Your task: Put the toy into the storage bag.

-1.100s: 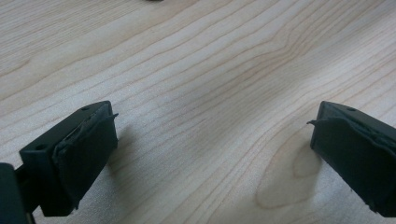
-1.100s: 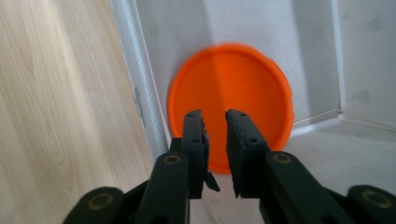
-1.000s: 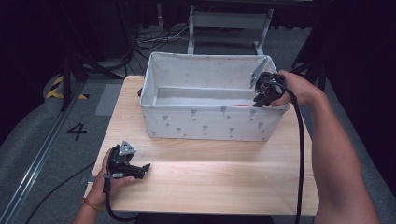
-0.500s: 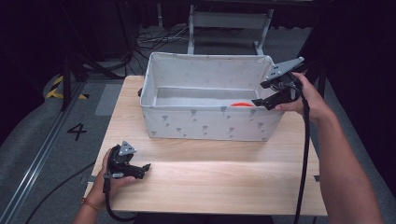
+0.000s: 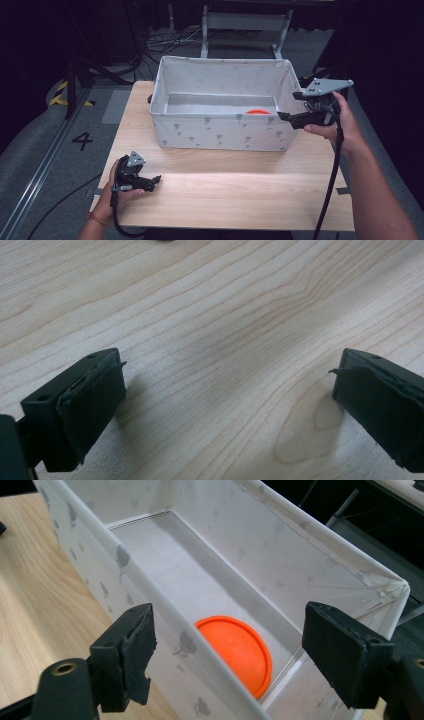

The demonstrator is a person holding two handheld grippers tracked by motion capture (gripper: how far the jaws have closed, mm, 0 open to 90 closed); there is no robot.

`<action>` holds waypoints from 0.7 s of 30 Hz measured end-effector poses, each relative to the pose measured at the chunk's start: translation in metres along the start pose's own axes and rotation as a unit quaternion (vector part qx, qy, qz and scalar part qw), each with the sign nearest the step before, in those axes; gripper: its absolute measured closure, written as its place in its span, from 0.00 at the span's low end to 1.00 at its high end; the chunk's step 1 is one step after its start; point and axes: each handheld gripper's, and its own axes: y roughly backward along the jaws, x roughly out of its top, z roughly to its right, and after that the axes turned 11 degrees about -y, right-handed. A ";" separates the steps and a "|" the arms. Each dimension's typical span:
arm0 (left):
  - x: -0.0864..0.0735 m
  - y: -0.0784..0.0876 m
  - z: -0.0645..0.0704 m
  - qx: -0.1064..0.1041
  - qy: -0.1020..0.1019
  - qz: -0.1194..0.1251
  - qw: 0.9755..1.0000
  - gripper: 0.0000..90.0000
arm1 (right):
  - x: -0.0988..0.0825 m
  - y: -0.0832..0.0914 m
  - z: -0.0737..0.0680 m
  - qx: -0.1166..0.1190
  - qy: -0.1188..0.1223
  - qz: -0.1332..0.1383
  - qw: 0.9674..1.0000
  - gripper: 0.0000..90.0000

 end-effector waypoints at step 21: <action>0.000 0.000 0.000 0.000 0.000 -0.001 1.000 0.01 | -0.053 0.027 -0.030 -0.013 0.043 -0.015 0.999 0.23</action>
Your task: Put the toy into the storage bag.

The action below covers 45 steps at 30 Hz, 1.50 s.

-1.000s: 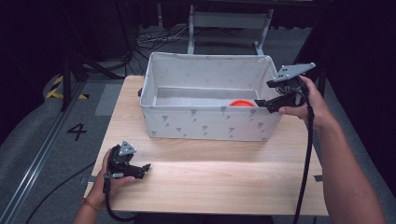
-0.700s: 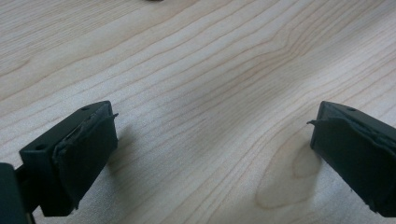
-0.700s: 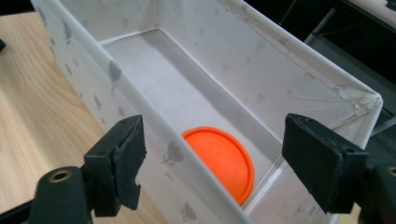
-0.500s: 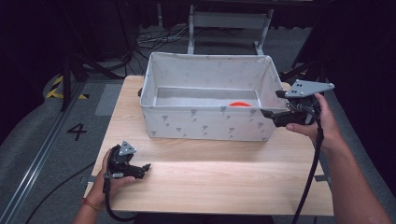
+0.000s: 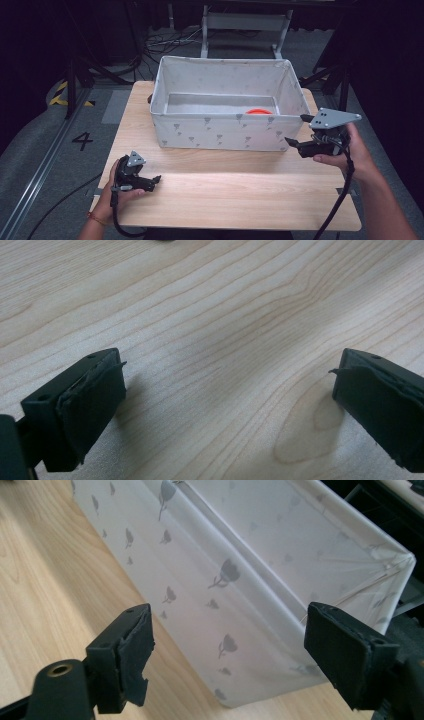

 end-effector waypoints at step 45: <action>0.000 0.000 -0.001 -0.001 -0.004 -0.001 1.000 0.01 | -0.129 -0.044 0.005 -0.042 -0.037 -0.104 0.993 0.21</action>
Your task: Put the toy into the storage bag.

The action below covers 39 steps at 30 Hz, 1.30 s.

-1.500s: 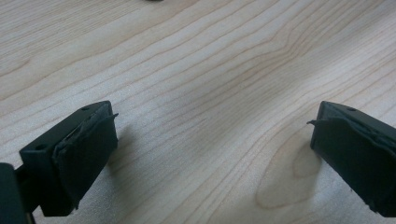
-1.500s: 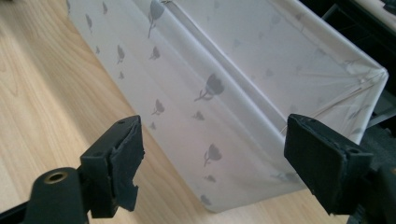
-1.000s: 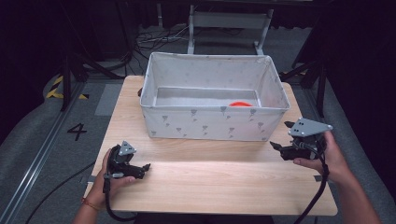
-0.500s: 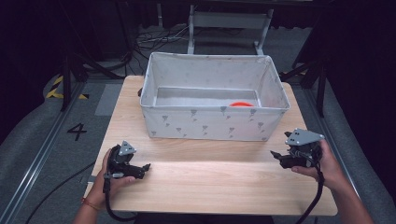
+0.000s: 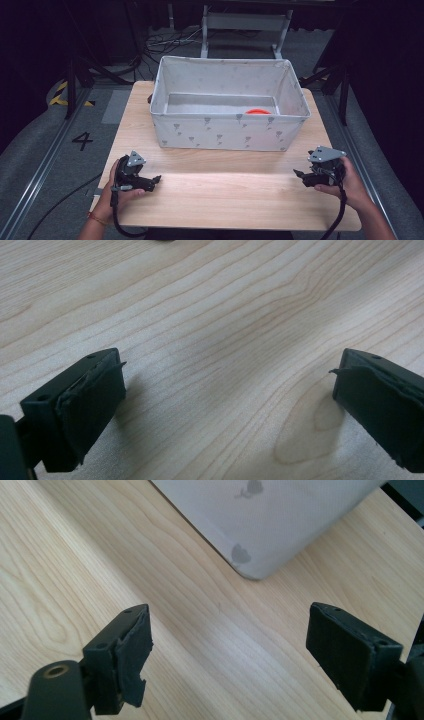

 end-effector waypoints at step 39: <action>0.000 0.000 0.000 -0.001 0.001 0.001 1.000 0.01 | -0.090 -0.029 0.023 0.069 -0.163 0.035 0.984 0.12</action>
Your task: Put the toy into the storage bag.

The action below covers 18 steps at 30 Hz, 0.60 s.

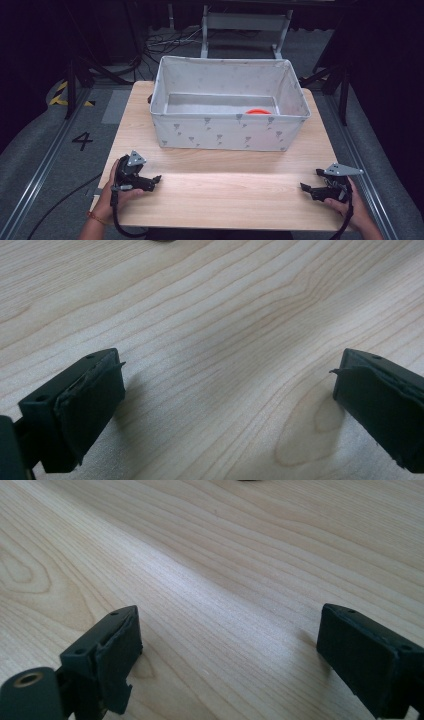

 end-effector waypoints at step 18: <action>0.001 0.000 0.001 0.006 0.008 -0.001 1.000 0.00 | 0.000 0.000 0.000 0.000 0.000 0.000 1.000 0.12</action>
